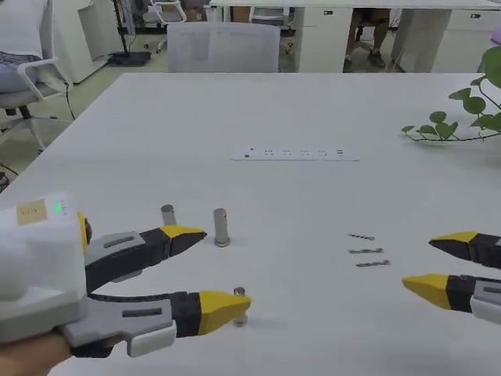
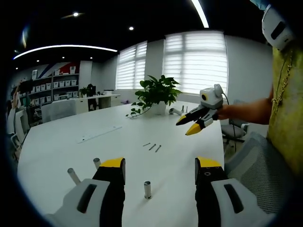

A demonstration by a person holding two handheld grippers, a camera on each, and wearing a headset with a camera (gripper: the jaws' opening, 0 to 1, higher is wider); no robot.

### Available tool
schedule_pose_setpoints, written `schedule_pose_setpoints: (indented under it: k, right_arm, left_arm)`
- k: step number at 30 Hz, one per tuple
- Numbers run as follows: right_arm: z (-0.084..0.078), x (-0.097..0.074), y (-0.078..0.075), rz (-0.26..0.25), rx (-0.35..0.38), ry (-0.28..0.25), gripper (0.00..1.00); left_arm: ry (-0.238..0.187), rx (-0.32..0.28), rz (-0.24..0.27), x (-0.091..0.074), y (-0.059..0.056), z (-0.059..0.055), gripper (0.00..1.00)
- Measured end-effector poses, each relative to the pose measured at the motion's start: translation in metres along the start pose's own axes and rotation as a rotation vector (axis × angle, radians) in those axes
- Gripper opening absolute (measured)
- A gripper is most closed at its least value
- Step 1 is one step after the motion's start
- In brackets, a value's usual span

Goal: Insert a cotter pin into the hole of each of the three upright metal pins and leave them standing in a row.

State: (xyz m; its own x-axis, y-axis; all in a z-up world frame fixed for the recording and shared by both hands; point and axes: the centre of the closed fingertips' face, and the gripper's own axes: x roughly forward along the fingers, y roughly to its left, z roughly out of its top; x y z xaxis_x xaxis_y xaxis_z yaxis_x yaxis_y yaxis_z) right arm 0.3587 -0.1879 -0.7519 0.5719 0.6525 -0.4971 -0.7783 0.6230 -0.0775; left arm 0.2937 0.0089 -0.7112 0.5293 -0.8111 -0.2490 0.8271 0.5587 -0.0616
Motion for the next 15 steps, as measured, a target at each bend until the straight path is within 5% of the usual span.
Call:
schedule_pose_setpoints:
  k: [11,15]
  right_arm:
    - [0.011,0.036,-0.041,0.028,-0.078,0.104,0.29]
    - [0.004,0.054,-0.059,0.033,-0.115,0.184,0.24]
  left_arm:
    - [0.021,-0.014,0.023,0.001,0.008,-0.011,0.54]
    - [0.024,-0.016,0.03,0.0,0.01,-0.012,0.53]
